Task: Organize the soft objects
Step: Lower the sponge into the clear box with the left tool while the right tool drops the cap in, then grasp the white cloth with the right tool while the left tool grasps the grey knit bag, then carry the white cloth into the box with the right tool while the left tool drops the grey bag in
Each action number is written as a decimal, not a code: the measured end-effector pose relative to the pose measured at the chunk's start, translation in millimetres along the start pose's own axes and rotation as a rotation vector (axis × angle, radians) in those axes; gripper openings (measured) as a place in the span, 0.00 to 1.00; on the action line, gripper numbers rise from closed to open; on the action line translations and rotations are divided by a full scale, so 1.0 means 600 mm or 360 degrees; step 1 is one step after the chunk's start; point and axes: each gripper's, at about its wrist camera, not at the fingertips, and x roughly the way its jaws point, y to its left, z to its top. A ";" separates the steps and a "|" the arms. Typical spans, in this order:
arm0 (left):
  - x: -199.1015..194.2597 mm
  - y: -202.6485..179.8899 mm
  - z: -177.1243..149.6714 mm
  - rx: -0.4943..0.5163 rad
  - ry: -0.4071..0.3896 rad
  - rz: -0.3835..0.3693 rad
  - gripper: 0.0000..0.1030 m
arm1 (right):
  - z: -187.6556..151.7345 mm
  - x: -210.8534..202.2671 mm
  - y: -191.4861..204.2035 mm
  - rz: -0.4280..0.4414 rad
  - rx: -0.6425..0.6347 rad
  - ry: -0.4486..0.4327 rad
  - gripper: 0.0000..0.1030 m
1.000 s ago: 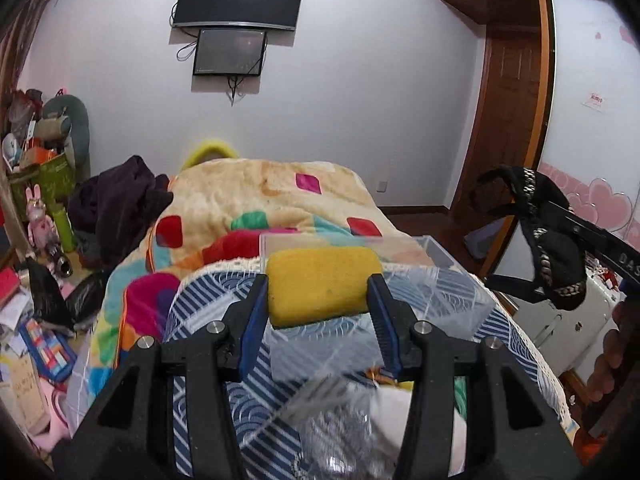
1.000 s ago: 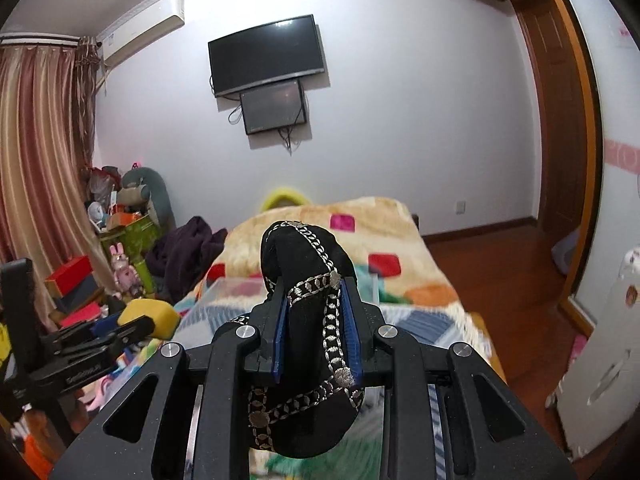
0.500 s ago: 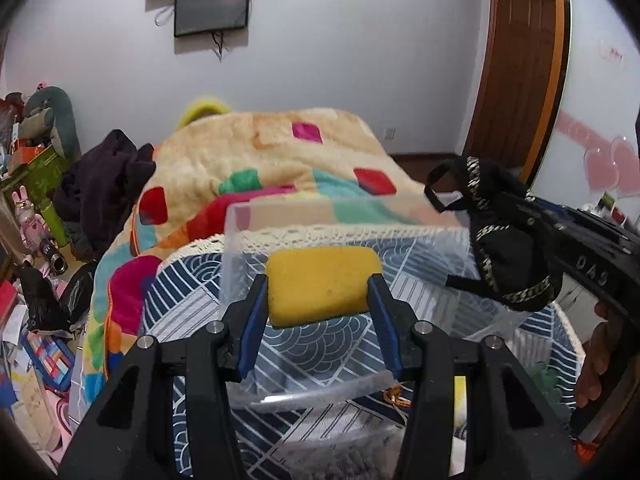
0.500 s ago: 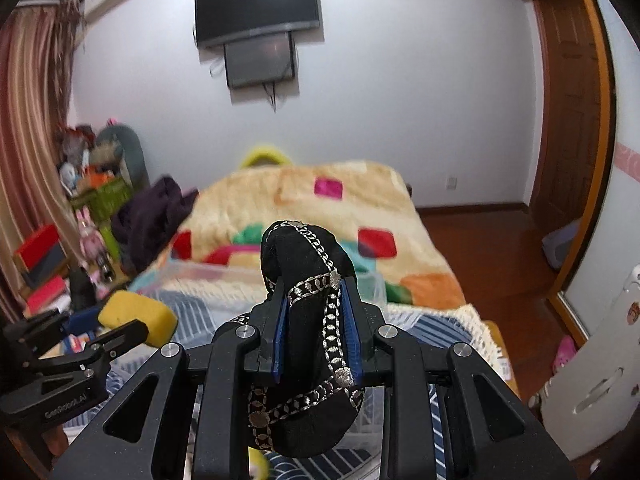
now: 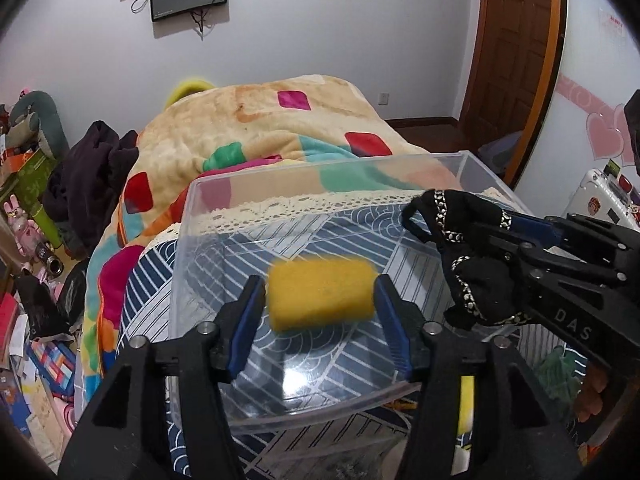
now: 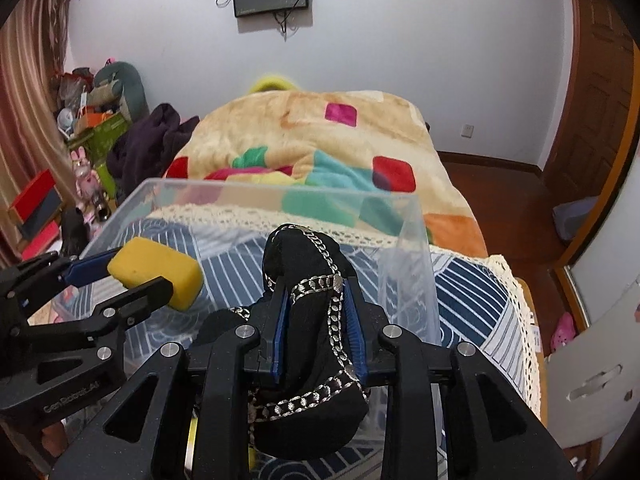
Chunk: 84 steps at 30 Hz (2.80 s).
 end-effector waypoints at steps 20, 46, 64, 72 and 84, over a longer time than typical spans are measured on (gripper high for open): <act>-0.172 0.025 -0.051 -0.0049 -0.0312 -0.0063 0.99 | -0.031 -0.135 0.028 0.0058 -0.0037 -0.0316 0.76; -0.134 0.028 -0.221 -0.0015 -0.0052 -0.0110 0.79 | -0.160 -0.089 0.107 0.0399 -0.0082 -0.0078 0.66; -0.103 0.011 -0.191 -0.0023 0.0010 -0.0237 0.48 | -0.169 -0.144 0.075 0.0424 -0.0014 -0.0248 0.15; -0.116 0.006 -0.190 -0.0005 -0.0032 -0.0272 0.21 | -0.162 -0.167 0.051 0.0402 0.0072 -0.0326 0.15; -0.184 0.009 -0.158 -0.0039 -0.0193 -0.0363 0.16 | -0.140 -0.198 0.041 0.0406 0.0093 -0.0434 0.15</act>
